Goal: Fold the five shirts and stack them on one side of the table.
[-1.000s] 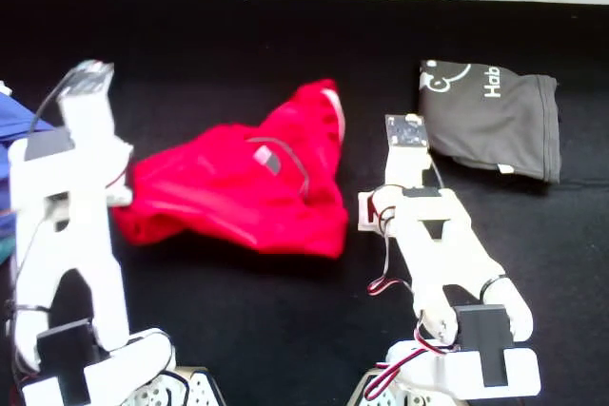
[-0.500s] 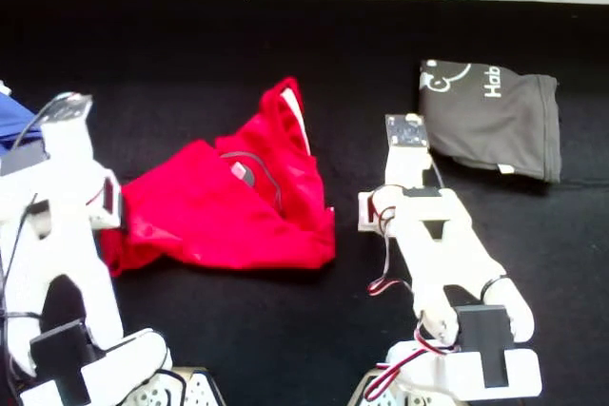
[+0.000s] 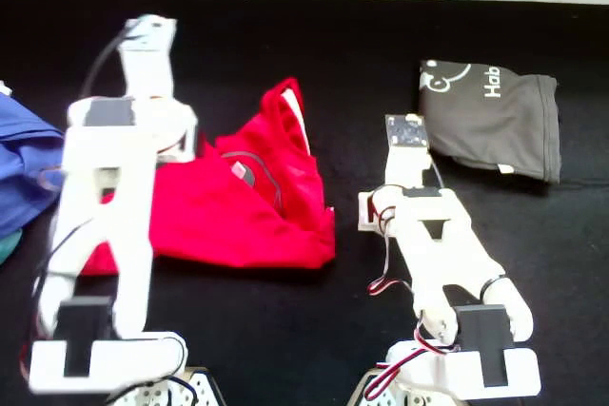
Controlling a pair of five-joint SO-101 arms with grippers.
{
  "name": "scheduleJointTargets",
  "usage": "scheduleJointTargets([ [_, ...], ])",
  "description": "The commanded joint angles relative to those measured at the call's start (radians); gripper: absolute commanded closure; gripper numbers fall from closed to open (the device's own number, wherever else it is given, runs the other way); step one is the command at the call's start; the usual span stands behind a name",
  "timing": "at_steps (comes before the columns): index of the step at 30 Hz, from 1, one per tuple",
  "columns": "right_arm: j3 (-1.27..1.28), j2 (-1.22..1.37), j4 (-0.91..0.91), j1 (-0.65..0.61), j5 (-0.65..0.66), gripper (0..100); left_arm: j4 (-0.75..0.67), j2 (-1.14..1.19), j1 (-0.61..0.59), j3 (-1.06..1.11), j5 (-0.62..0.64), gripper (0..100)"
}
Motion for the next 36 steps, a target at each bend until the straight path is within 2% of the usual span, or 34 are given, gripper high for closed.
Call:
scheduleJointTargets([
  [1,0.002,0.002,0.015,0.042,-0.008,99.0,-0.092,0.114,0.025,-0.045,0.038,81],
  [6,0.002,0.002,0.015,0.042,-0.006,99.0,-0.141,0.294,0.022,-0.156,0.097,81],
  [15,0.002,0.002,0.015,0.042,-0.005,99.0,-0.135,0.518,-0.018,-0.340,0.097,81],
  [27,0.001,0.002,0.013,0.042,-0.003,99.0,-0.137,0.541,-0.024,-0.340,0.091,81],
  [36,0.001,0.002,0.013,0.042,-0.006,99.0,-0.138,0.541,-0.088,-0.335,0.091,81],
])
